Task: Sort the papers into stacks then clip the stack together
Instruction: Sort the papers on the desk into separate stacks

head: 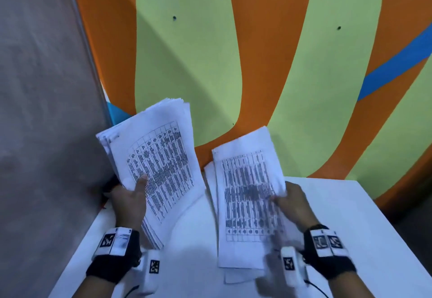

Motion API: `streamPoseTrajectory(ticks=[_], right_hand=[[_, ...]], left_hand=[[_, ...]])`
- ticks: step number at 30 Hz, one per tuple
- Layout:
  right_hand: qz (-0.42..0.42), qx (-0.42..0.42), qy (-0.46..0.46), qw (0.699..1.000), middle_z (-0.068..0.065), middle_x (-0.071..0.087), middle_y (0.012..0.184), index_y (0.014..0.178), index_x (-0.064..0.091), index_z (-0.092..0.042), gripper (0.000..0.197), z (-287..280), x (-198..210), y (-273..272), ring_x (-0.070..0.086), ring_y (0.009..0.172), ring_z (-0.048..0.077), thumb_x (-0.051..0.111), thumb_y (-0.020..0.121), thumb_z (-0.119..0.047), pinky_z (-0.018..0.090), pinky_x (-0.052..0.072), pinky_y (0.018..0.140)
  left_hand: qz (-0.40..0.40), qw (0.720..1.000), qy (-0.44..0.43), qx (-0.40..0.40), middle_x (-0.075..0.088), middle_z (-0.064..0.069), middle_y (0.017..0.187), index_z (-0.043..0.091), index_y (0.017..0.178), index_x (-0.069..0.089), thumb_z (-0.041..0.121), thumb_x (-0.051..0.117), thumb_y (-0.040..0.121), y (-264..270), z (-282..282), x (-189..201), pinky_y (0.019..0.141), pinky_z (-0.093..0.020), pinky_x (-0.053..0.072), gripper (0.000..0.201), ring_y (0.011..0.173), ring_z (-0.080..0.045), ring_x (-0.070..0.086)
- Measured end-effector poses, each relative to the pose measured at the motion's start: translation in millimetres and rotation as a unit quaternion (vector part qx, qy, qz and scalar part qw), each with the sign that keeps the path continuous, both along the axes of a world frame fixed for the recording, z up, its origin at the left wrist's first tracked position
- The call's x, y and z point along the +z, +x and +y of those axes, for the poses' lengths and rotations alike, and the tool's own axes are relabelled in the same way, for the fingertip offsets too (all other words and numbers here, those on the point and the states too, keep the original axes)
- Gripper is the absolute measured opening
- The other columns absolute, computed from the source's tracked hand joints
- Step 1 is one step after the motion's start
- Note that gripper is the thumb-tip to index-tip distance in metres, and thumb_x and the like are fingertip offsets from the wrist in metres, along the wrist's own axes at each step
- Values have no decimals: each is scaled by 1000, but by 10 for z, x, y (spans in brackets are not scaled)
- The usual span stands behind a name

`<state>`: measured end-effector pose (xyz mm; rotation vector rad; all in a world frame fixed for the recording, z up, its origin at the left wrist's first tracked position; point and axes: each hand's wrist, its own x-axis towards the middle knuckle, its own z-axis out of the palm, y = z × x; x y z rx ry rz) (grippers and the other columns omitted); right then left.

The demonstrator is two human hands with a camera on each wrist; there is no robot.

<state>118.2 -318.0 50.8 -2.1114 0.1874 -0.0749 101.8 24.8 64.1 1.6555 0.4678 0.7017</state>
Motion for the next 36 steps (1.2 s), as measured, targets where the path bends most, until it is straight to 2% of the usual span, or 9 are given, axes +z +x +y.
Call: streamPoseTrajectory(ticks=[5,12,15,19,23,27,30,32,36], right_hand=[[-67,63,208,974,2,73,102,108,65,-7,38,-420,608,-70,69,92,14,78,72,-13,25,53,78],[17,67,360,930,16,64,98,102,61,9,81,-178,482,103,59,93,26,94,39,-29,34,48,84],[34,66,383,921,19,62,120,109,58,16,65,-165,366,73,58,114,33,82,60,-20,41,39,107],[115,106,394,906,18,62,123,126,53,5,41,-213,154,-59,59,113,34,60,87,-5,49,39,108],[121,90,387,910,20,62,124,122,56,4,80,-219,-5,-115,58,114,32,90,54,-22,41,44,103],[39,58,288,955,6,68,95,100,65,-6,22,-98,34,-132,61,86,17,67,81,4,25,49,76],[-99,27,186,977,-12,66,106,113,59,-17,33,16,240,-167,62,94,-5,60,87,5,17,48,81],[-177,18,131,975,-14,62,109,118,53,-17,38,41,373,-186,57,96,-11,62,86,1,22,44,88],[-204,14,174,963,-4,53,137,138,41,-15,73,-20,366,-214,48,128,8,78,76,-17,32,37,109]], left_hand=[[-37,998,-3,-44,66,-29,109,-13,103,63,4,67,85,70,-195,241,83,-35,46,24,103,-33,63],[-25,960,-80,-267,72,-3,103,12,104,68,6,68,84,97,-612,389,77,-29,53,21,91,-9,69],[39,900,-139,-411,70,-12,115,10,113,67,19,78,75,53,-721,397,87,-42,56,40,105,-26,67],[116,829,-198,-510,66,-20,120,6,119,64,36,87,60,-3,-786,306,95,-53,50,69,110,-36,64],[155,829,-272,-465,70,-15,114,11,115,67,47,51,90,-21,-839,258,97,-50,48,47,106,-30,67],[101,889,-136,-426,69,4,116,20,118,63,61,63,75,12,-993,215,101,-40,44,58,107,-7,63],[29,943,-24,-332,57,0,72,14,77,57,62,76,62,116,-1028,144,61,-26,40,54,56,-10,48],[9,949,-1,-315,44,-1,70,15,78,54,65,77,60,217,-984,93,59,-27,34,58,60,-12,39],[-21,938,-48,-342,71,8,80,13,76,67,46,87,54,220,-1004,78,67,-27,52,44,72,-14,67]])
